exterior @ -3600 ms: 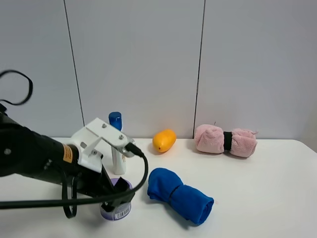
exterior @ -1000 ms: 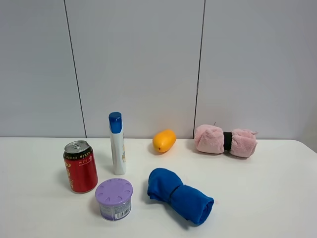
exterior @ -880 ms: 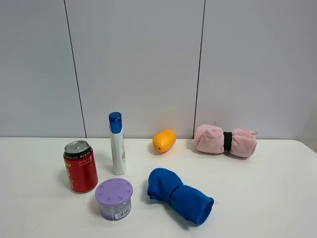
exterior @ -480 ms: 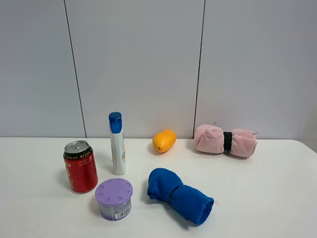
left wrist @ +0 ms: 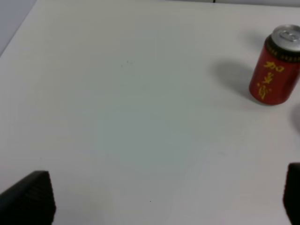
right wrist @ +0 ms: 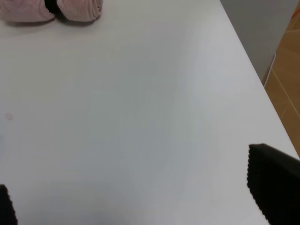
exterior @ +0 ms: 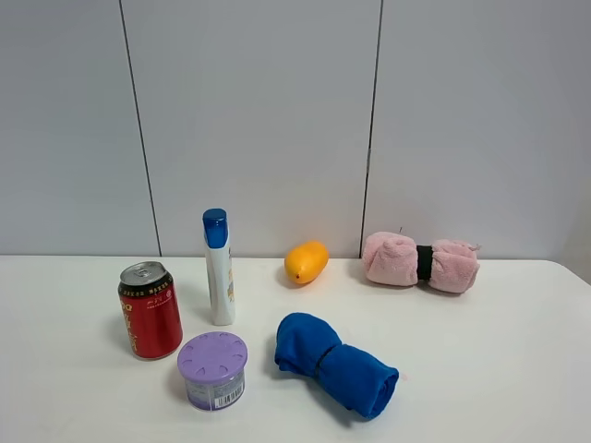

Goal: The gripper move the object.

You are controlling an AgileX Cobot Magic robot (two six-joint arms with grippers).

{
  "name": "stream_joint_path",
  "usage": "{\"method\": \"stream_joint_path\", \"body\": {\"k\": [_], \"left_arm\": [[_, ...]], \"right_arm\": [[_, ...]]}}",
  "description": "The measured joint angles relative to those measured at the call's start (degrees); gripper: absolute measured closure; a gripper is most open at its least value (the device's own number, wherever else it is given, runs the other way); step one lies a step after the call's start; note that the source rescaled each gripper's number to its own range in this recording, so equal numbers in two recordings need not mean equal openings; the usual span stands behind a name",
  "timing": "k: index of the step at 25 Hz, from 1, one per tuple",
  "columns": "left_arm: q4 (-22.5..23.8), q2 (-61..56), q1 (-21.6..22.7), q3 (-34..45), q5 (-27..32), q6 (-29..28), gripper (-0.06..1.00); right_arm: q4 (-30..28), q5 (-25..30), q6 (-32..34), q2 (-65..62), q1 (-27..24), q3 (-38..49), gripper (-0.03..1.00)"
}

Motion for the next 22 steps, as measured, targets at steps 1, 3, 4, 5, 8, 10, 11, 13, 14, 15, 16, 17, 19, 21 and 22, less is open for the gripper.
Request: {"method": "stream_joint_path", "body": {"k": [1, 3, 4, 5, 8, 10, 11, 13, 14, 15, 16, 17, 19, 21, 22], "left_arm": [[0.0, 0.0, 0.0, 0.0, 0.0, 0.0, -0.03], [0.0, 0.0, 0.0, 0.0, 0.0, 0.0, -0.03], [0.0, 0.0, 0.0, 0.0, 0.0, 0.0, -0.03], [0.0, 0.0, 0.0, 0.0, 0.0, 0.0, -0.03], [0.0, 0.0, 0.0, 0.0, 0.0, 0.0, -0.03], [0.0, 0.0, 0.0, 0.0, 0.0, 0.0, -0.03], [0.0, 0.0, 0.0, 0.0, 0.0, 0.0, -0.03], [0.0, 0.0, 0.0, 0.0, 0.0, 0.0, -0.03], [0.0, 0.0, 0.0, 0.0, 0.0, 0.0, -0.03], [0.0, 0.0, 0.0, 0.0, 0.0, 0.0, -0.03], [0.0, 0.0, 0.0, 0.0, 0.0, 0.0, -0.03], [0.0, 0.0, 0.0, 0.0, 0.0, 0.0, -0.03], [0.0, 0.0, 0.0, 0.0, 0.0, 0.0, -0.03], [0.0, 0.0, 0.0, 0.0, 0.0, 0.0, -0.03], [0.0, 0.0, 0.0, 0.0, 0.0, 0.0, -0.03]], "right_arm": [[0.0, 0.0, 0.0, 0.0, 0.0, 0.0, -0.03], [0.0, 0.0, 0.0, 0.0, 0.0, 0.0, -0.03], [0.0, 0.0, 0.0, 0.0, 0.0, 0.0, -0.03], [0.0, 0.0, 0.0, 0.0, 0.0, 0.0, -0.03], [0.0, 0.0, 0.0, 0.0, 0.0, 0.0, -0.03], [0.0, 0.0, 0.0, 0.0, 0.0, 0.0, -0.03], [0.0, 0.0, 0.0, 0.0, 0.0, 0.0, -0.03], [0.0, 0.0, 0.0, 0.0, 0.0, 0.0, -0.03], [0.0, 0.0, 0.0, 0.0, 0.0, 0.0, -0.03], [0.0, 0.0, 0.0, 0.0, 0.0, 0.0, -0.03], [0.0, 0.0, 0.0, 0.0, 0.0, 0.0, -0.03], [0.0, 0.0, 0.0, 0.0, 0.0, 0.0, -0.03], [0.0, 0.0, 0.0, 0.0, 0.0, 0.0, -0.03], [0.0, 0.0, 0.0, 0.0, 0.0, 0.0, -0.03], [0.0, 0.0, 0.0, 0.0, 0.0, 0.0, -0.03]]}}
